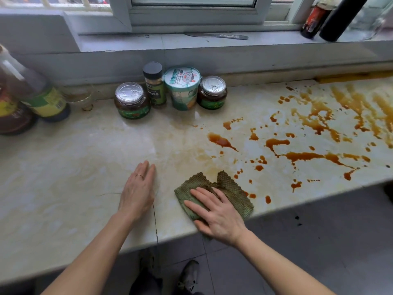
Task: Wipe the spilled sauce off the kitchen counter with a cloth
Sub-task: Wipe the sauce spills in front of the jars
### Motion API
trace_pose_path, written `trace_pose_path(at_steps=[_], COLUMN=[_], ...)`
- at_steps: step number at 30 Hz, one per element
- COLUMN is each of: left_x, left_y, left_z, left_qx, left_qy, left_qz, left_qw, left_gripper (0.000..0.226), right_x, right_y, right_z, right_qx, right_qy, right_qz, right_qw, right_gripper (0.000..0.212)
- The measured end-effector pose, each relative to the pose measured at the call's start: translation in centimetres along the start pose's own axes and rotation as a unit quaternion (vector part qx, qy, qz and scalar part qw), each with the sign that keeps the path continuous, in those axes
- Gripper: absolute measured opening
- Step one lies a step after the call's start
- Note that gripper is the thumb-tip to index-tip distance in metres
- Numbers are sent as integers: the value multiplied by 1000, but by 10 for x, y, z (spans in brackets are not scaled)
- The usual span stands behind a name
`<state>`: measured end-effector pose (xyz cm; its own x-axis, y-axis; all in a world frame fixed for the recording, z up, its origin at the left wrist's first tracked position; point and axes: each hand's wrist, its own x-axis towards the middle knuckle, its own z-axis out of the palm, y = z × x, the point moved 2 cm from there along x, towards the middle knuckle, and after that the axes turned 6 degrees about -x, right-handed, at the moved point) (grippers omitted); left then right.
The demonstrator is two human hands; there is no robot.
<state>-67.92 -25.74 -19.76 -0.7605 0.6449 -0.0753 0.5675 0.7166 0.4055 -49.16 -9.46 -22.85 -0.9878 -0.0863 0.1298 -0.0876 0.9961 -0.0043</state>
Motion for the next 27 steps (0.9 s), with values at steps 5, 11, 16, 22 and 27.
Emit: trace_pose_path(at_steps=[5,11,16,22,27], left_x=[-1,1,2,2,2], left_y=[-4,-6,-7,-7,-4], left_z=[2,2,4,4,1], left_qx=[-9,-12,-19,-29,-31], left_qy=[-4,-23,-15,-11,-21], left_qz=[4,-1,-3,-8,-13], left_qw=[1000,1000,1000,999,999], left_gripper=[70,73,72,68,66], right_x=[-18,16,39,45,33], right_y=[45,35,-18,21,53], right_z=[-4,-14,-4,3,1], right_qx=[-9,39,81,45,21], right_qy=[25,112,117,86,55], right_qz=[76,212,123,156,305], right_qw=[997,970,982,983,951], right_gripper=[42,34,23,30,43])
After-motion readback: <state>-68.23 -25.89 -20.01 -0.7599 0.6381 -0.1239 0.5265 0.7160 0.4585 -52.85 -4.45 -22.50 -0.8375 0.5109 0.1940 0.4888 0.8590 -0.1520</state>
